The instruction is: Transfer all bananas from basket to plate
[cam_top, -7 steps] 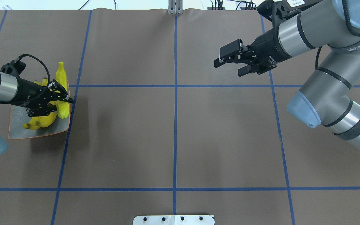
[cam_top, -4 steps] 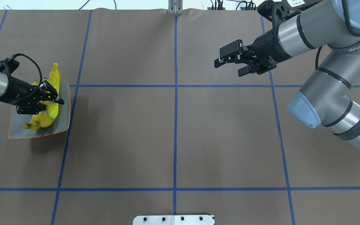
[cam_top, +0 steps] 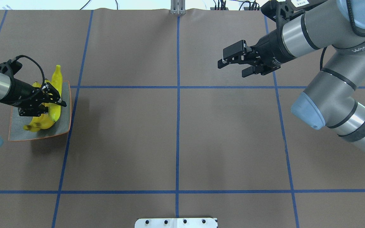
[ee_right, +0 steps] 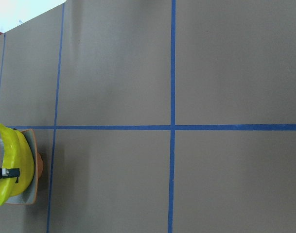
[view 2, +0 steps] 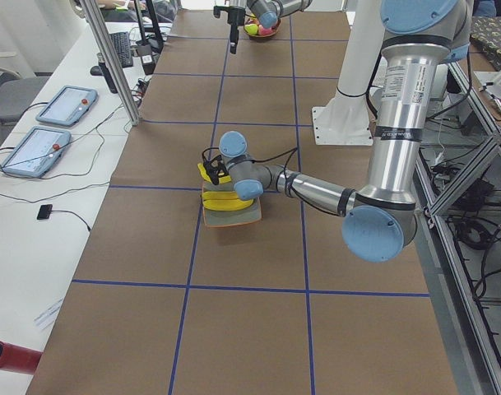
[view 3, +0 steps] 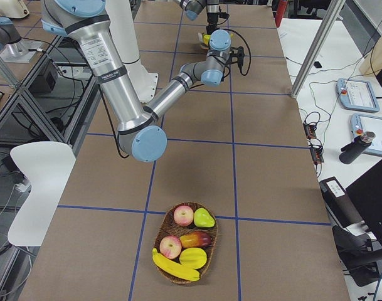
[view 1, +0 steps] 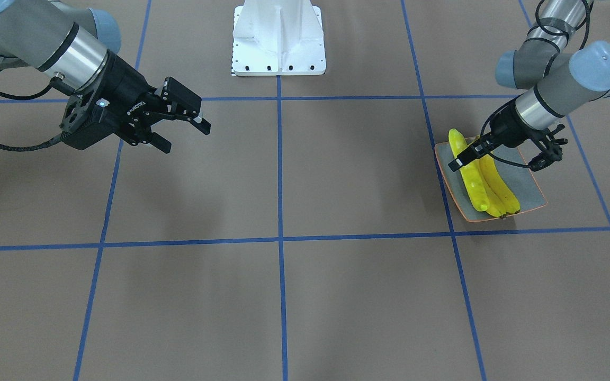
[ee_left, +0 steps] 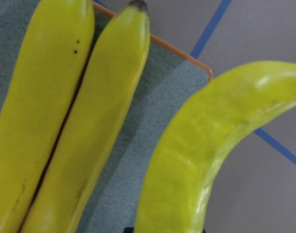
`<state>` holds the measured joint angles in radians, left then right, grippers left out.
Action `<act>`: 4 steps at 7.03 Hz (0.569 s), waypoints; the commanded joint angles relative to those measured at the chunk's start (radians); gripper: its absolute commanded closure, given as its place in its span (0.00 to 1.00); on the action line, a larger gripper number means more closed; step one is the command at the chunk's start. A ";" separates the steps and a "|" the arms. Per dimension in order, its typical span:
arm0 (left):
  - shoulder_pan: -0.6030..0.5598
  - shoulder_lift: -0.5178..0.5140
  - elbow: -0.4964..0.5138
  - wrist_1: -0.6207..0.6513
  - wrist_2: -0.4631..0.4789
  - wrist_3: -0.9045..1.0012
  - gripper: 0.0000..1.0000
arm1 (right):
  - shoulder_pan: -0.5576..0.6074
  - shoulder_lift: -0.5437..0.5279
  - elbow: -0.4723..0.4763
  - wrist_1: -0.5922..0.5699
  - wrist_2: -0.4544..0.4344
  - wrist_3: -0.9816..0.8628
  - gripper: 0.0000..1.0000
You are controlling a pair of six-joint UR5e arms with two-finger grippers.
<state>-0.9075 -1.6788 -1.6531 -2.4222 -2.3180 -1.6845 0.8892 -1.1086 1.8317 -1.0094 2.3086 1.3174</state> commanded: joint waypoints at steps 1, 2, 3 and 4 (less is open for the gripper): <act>0.001 0.002 0.009 -0.002 0.002 0.008 0.45 | -0.001 0.001 -0.014 0.005 0.000 -0.001 0.01; 0.001 0.004 0.012 -0.005 0.012 0.003 0.00 | -0.001 0.001 -0.017 0.005 0.000 -0.003 0.01; 0.001 0.004 0.015 -0.005 0.012 0.006 0.00 | -0.001 0.003 -0.017 0.006 -0.009 -0.003 0.01; 0.001 0.005 0.015 -0.005 0.012 0.008 0.00 | -0.001 0.003 -0.017 0.006 -0.009 -0.003 0.01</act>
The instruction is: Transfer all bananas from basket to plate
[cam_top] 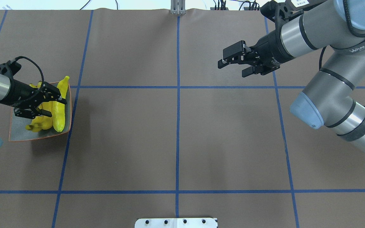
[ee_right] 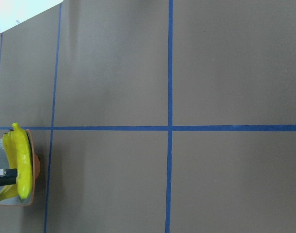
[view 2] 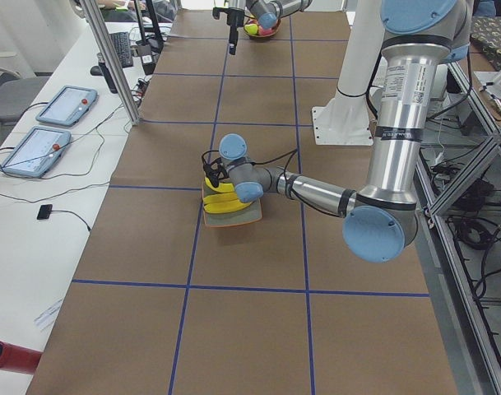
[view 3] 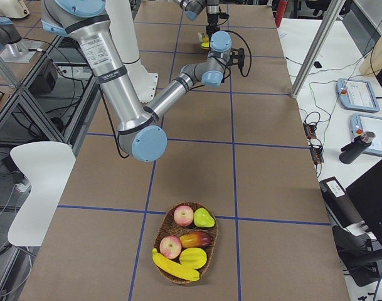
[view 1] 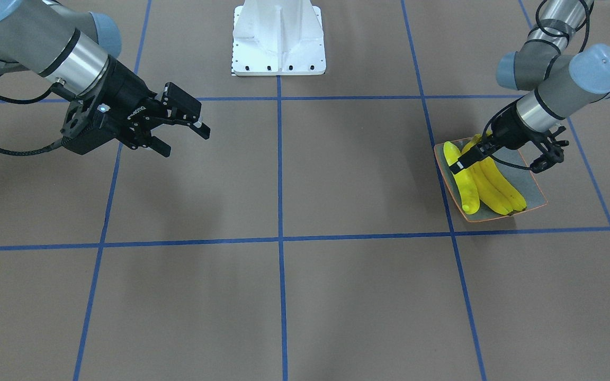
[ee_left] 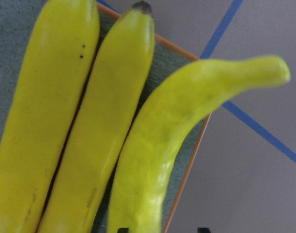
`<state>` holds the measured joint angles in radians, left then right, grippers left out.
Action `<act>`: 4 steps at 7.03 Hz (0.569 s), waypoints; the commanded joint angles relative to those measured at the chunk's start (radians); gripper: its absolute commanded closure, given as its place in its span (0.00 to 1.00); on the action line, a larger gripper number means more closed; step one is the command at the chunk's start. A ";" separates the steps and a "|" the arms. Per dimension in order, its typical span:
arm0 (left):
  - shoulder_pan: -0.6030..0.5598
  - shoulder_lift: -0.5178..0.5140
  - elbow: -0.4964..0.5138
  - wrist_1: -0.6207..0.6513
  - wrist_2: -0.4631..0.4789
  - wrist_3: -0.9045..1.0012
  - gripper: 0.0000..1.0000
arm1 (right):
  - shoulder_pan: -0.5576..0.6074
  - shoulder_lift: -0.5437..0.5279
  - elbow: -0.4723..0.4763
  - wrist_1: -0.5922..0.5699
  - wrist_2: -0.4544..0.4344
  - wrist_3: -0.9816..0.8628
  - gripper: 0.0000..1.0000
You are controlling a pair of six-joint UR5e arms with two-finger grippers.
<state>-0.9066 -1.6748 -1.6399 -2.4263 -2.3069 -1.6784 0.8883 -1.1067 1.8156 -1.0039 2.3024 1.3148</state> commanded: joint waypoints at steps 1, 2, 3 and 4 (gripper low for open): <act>0.000 0.003 0.000 -0.025 -0.005 0.003 0.00 | 0.009 0.001 -0.001 -0.004 -0.003 -0.002 0.01; -0.003 -0.005 -0.011 -0.028 -0.011 0.003 0.00 | 0.035 0.001 0.001 -0.010 0.005 -0.003 0.01; -0.030 -0.008 -0.027 -0.022 -0.014 0.003 0.00 | 0.067 -0.002 0.001 -0.016 0.031 -0.002 0.01; -0.117 -0.043 -0.044 -0.007 -0.104 0.003 0.00 | 0.125 -0.018 0.005 -0.063 0.073 -0.006 0.01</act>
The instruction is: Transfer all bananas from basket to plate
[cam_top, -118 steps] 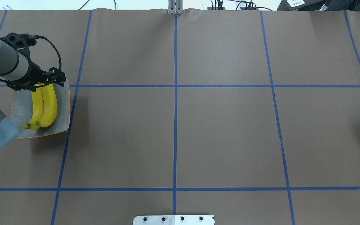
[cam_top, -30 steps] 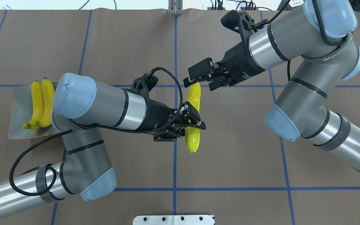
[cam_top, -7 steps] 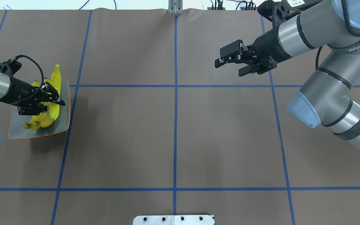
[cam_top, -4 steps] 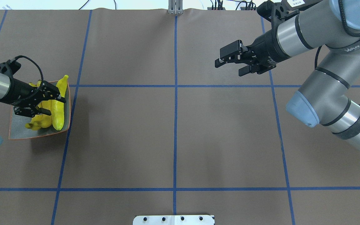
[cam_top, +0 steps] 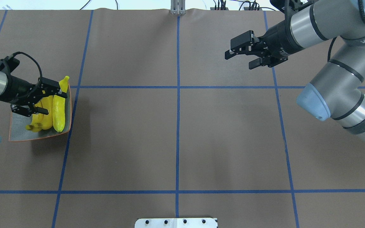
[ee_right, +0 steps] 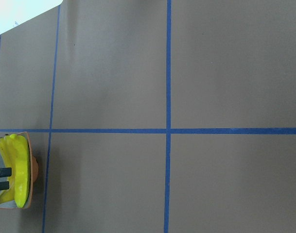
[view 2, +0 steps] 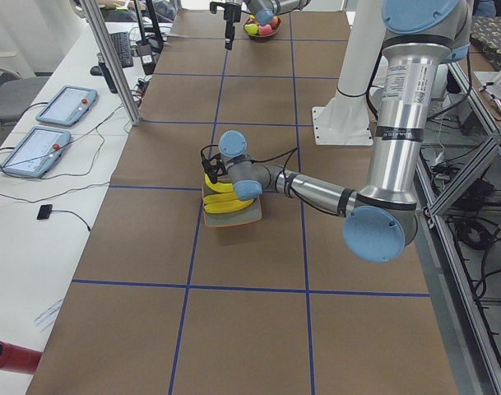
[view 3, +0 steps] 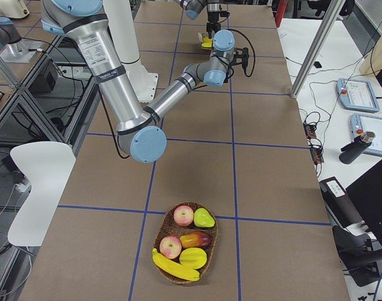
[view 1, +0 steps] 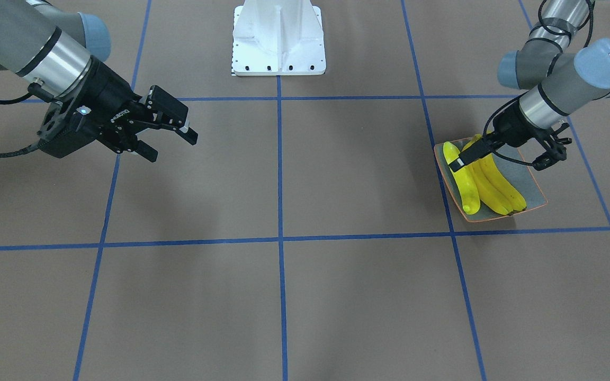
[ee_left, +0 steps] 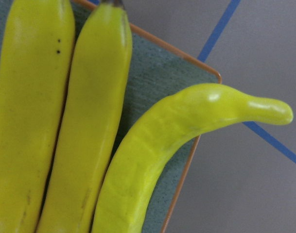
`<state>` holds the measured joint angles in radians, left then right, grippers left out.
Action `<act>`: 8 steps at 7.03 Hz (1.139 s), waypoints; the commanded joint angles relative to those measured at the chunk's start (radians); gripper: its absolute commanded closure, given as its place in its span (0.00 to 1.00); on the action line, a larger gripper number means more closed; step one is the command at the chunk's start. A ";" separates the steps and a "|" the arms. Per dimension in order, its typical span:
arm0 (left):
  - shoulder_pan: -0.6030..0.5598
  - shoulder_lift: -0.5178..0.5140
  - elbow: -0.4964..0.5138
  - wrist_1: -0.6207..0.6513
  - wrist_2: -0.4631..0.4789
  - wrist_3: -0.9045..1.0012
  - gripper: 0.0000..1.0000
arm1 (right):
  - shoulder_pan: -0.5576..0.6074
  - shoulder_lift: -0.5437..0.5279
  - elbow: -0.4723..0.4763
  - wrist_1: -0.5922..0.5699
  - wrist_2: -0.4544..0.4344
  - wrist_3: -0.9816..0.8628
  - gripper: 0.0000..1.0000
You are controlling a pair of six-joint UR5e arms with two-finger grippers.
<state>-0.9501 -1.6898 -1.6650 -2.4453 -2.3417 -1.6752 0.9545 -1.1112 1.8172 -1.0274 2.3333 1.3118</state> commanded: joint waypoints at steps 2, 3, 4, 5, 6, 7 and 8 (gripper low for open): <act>-0.176 -0.111 -0.021 0.051 -0.163 0.000 0.00 | 0.197 -0.089 0.011 -0.077 0.095 -0.105 0.00; -0.174 -0.116 -0.024 0.051 -0.154 0.003 0.00 | 0.234 -0.170 0.011 -0.079 0.078 -0.229 0.00; -0.177 -0.146 -0.027 0.051 -0.139 0.011 0.00 | 0.284 -0.259 0.001 -0.101 0.075 -0.422 0.00; -0.173 -0.152 -0.045 0.051 -0.073 0.034 0.00 | 0.337 -0.307 0.002 -0.188 0.048 -0.595 0.01; -0.165 -0.151 -0.059 0.051 0.011 0.079 0.00 | 0.398 -0.332 0.002 -0.282 0.040 -0.709 0.01; -0.156 -0.151 -0.067 0.074 0.077 0.138 0.00 | 0.453 -0.361 0.001 -0.352 0.023 -0.824 0.01; -0.156 -0.151 -0.094 0.174 0.137 0.261 0.00 | 0.499 -0.393 0.001 -0.453 -0.048 -0.993 0.00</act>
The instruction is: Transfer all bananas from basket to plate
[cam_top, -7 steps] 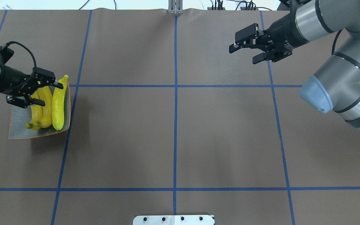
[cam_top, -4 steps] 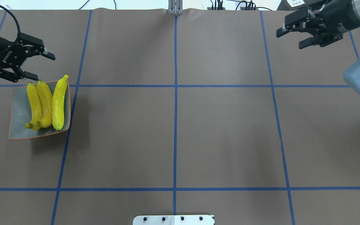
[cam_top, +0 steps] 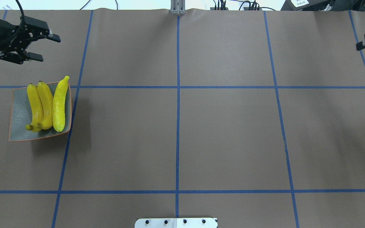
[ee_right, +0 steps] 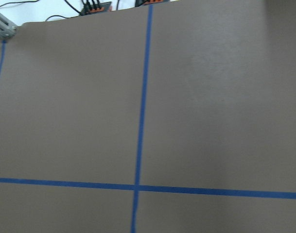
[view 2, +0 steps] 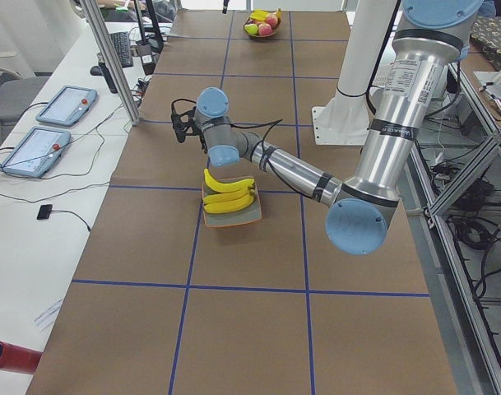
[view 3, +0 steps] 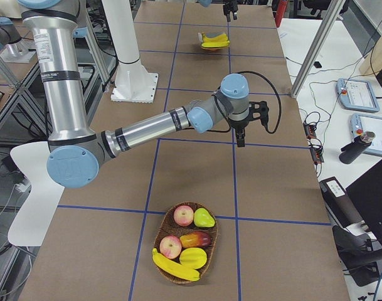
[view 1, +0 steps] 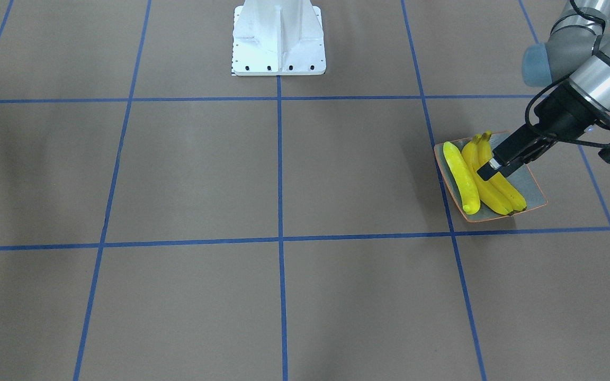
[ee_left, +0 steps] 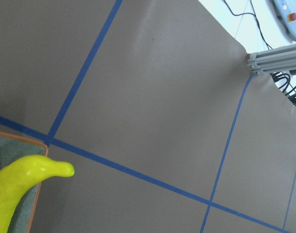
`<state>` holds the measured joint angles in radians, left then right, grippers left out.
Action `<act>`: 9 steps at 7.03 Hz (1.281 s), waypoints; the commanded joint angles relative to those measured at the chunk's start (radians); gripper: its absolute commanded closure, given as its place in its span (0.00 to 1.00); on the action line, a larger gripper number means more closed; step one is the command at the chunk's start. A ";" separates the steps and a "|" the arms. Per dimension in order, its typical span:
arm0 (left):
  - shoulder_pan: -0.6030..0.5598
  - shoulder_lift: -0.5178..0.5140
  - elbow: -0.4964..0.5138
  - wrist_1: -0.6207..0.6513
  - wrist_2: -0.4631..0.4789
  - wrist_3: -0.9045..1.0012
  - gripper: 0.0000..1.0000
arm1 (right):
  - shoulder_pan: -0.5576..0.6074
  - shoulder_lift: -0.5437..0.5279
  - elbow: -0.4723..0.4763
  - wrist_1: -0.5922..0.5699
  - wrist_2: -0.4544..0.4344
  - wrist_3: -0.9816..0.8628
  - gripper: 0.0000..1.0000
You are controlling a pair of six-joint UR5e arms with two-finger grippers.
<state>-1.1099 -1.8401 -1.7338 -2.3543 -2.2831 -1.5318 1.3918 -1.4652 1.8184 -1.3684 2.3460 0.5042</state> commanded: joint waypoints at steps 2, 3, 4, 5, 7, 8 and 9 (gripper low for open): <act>0.051 -0.014 -0.137 0.424 0.204 0.331 0.00 | 0.107 -0.110 -0.014 -0.256 -0.187 -0.407 0.00; 0.062 -0.021 -0.151 0.470 0.244 0.347 0.00 | 0.133 -0.151 -0.048 -0.267 -0.201 -0.436 0.01; 0.082 -0.021 -0.156 0.471 0.246 0.346 0.00 | 0.154 -0.202 -0.094 -0.265 -0.197 -0.473 0.01; 0.093 -0.021 -0.158 0.471 0.248 0.346 0.00 | 0.170 -0.237 -0.125 -0.267 -0.198 -0.518 0.00; 0.123 -0.027 -0.159 0.471 0.252 0.338 0.00 | 0.177 -0.276 -0.175 -0.258 -0.211 -0.599 0.01; 0.130 -0.030 -0.164 0.471 0.252 0.338 0.00 | 0.180 -0.252 -0.250 -0.235 -0.220 -0.596 0.01; 0.145 -0.034 -0.164 0.471 0.252 0.335 0.00 | 0.187 -0.215 -0.321 -0.156 -0.250 -0.587 0.01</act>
<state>-0.9807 -1.8694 -1.8957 -1.8839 -2.0314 -1.1938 1.5716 -1.7139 1.5823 -1.5933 2.1228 -0.0850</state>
